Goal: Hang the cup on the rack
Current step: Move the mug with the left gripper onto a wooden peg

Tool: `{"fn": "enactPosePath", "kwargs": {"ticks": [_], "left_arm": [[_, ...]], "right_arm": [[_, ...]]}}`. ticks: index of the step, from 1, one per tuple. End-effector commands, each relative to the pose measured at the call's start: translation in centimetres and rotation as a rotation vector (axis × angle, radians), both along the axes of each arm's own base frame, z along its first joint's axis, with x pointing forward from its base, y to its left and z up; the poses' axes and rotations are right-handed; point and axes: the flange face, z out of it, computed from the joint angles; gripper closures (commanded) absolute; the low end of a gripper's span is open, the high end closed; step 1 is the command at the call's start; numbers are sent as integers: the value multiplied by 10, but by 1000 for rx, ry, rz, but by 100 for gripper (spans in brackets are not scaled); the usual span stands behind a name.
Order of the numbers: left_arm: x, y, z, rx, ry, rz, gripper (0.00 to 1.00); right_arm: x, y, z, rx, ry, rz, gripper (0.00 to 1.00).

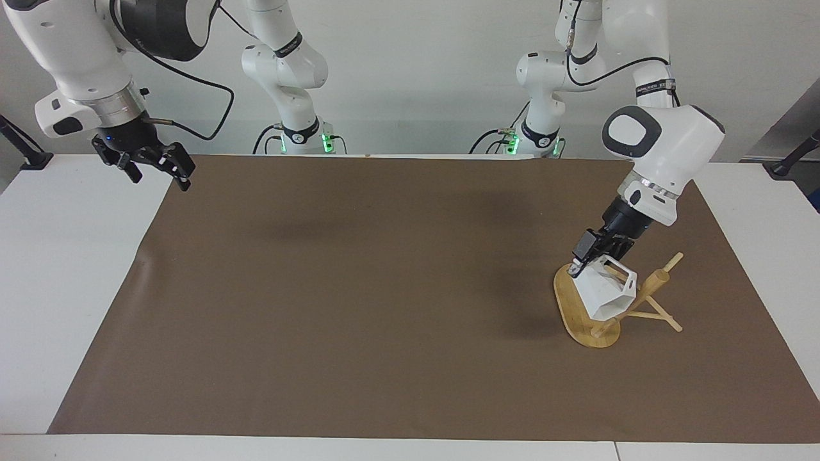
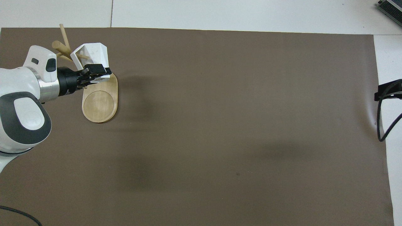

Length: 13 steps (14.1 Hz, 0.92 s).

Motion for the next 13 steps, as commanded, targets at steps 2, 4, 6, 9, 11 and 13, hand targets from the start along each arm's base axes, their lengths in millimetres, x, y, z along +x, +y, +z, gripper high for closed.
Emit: {"fn": "enactPosePath", "kwargs": {"ticks": [2,4,6,9,11,13], "left_arm": [[2,2,0,-31,9,39,76],[1,1,-1,-36,13,45,0],[1,1,-2,-39,18,52,0],[2,1,2,-42,23,44,0],[6,6,11,-37,26,23,0],[10,8,28,6,47,-46,0]], "right_arm": [[-7,10,6,15,2,28,0],[-6,15,6,37,-1,27,0],[-6,12,5,47,-3,21,0],[-6,12,4,48,-2,19,0],[-6,9,4,48,-2,13,0],[-7,9,3,48,1,13,0]]}}
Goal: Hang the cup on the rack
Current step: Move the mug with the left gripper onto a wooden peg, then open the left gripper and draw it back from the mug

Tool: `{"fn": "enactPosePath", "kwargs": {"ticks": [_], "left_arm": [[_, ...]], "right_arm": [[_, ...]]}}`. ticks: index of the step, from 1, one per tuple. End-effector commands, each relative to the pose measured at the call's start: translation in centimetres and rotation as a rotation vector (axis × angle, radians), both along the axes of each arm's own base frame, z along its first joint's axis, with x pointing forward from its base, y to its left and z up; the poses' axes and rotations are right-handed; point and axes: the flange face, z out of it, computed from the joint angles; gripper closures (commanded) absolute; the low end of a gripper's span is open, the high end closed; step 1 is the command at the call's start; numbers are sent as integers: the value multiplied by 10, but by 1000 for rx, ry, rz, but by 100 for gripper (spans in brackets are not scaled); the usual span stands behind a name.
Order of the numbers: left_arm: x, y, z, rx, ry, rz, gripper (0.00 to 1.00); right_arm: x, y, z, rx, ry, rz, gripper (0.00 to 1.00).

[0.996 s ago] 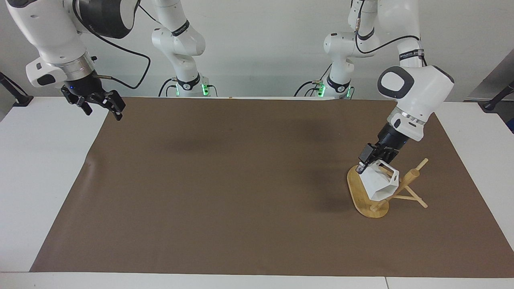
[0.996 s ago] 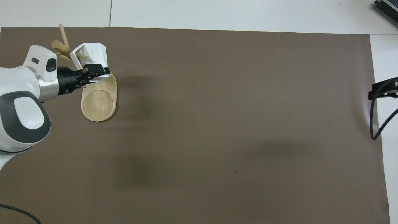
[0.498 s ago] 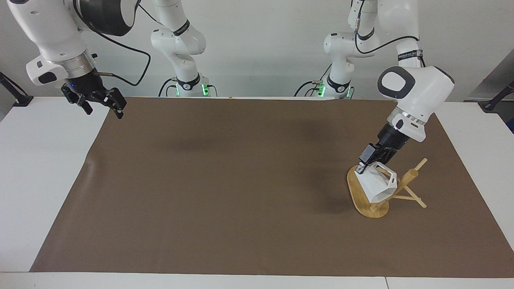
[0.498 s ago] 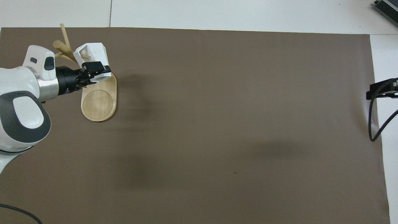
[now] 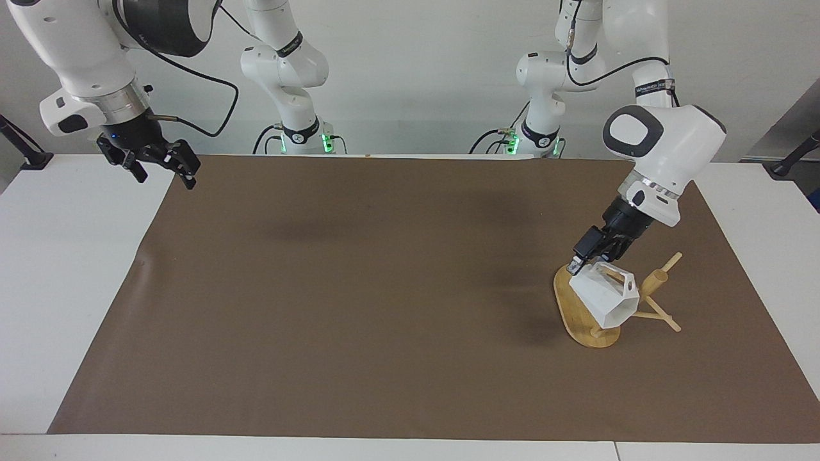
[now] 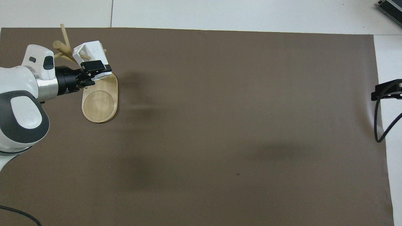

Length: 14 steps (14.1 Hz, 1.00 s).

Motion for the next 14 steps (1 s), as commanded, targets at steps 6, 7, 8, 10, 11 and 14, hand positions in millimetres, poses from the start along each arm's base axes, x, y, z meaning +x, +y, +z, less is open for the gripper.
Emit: {"fn": "enactPosePath", "kwargs": {"ticks": [6,7,8,10,11,14], "left_arm": [[-1,11,46,249,119,-240,0],[-4,12,51,295,137,-267,0],[-6,13,57,342,155,-293,0],[-13,14,71,382,190,-324,0],[-15,14,78,424,200,-342,0],[-19,17,90,455,238,-364,0]], "right_arm": [[-7,2,1,54,8,8,0],[-6,3,0,89,5,3,0],[-6,4,0,121,-1,-1,0],[-6,4,2,126,-8,-3,0],[-6,3,2,123,-7,-3,0],[-6,2,2,110,-8,0,0]]}}
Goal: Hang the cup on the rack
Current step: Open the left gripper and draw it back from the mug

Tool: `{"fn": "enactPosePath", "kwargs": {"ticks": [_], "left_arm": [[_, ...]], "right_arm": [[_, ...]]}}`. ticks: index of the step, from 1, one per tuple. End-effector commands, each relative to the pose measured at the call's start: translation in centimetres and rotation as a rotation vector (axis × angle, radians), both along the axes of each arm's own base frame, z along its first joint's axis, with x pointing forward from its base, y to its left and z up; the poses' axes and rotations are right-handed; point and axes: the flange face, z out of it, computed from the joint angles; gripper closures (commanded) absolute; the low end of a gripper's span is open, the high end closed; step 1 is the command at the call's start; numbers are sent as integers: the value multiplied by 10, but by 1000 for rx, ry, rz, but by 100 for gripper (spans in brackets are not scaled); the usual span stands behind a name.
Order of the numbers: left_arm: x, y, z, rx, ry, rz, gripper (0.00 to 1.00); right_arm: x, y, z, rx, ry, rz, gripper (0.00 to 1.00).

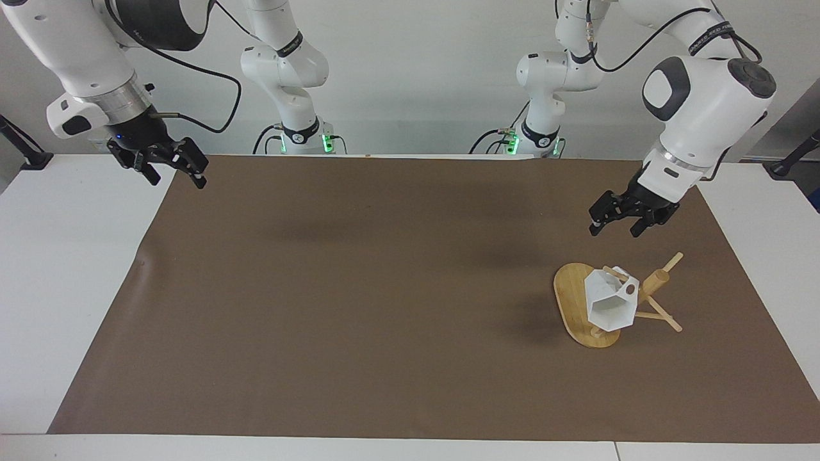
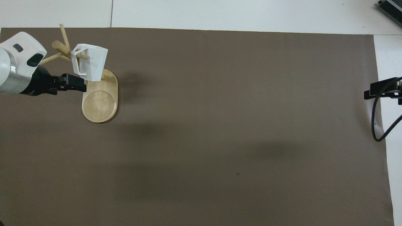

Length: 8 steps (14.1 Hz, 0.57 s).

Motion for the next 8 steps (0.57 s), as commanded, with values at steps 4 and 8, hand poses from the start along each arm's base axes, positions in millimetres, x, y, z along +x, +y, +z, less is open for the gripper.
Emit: {"fn": "enactPosePath", "kwargs": {"ticks": [4,8], "left_arm": [[-13,7,43,90,60,-38,0],[-38,11,77,100,66,-152,0]], "right_arm": [[-5,-3,2,9,-3,11,0],[-6,-3,3,9,-3,13,0]]}}
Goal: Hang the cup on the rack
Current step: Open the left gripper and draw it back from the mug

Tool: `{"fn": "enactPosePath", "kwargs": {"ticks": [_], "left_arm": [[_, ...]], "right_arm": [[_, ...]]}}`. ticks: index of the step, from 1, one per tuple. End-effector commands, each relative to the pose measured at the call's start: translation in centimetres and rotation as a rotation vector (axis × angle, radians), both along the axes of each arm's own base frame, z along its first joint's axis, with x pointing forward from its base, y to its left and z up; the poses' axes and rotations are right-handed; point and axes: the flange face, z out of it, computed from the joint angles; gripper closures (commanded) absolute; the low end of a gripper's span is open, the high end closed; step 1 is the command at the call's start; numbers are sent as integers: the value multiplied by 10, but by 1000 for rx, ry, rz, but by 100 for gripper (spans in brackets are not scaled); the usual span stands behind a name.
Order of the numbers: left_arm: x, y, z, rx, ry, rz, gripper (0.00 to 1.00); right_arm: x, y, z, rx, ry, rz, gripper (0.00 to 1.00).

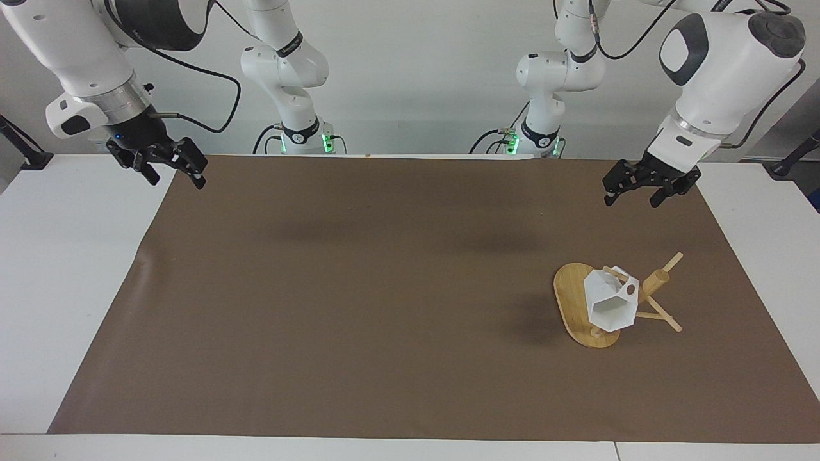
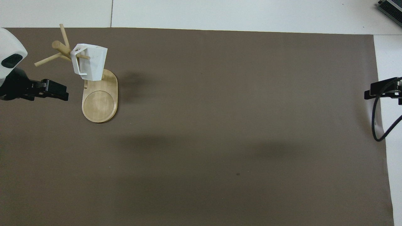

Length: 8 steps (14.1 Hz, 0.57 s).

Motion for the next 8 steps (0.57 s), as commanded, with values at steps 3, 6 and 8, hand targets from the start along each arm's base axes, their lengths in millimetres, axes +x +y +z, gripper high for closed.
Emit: {"fn": "enactPosePath", "kwargs": {"ticks": [3,6,8], "left_arm": [[-30,16,30,17,14,-138,0],[-40,20,38,18,28,-140,0],[-41,28,38,18,30,-122,0]], "right_arm": [[-6,-4,3,7,-4,12,0],[-6,-5,3,1,-8,34,0],[-6,-6,3,-17,-5,38,0]]}}
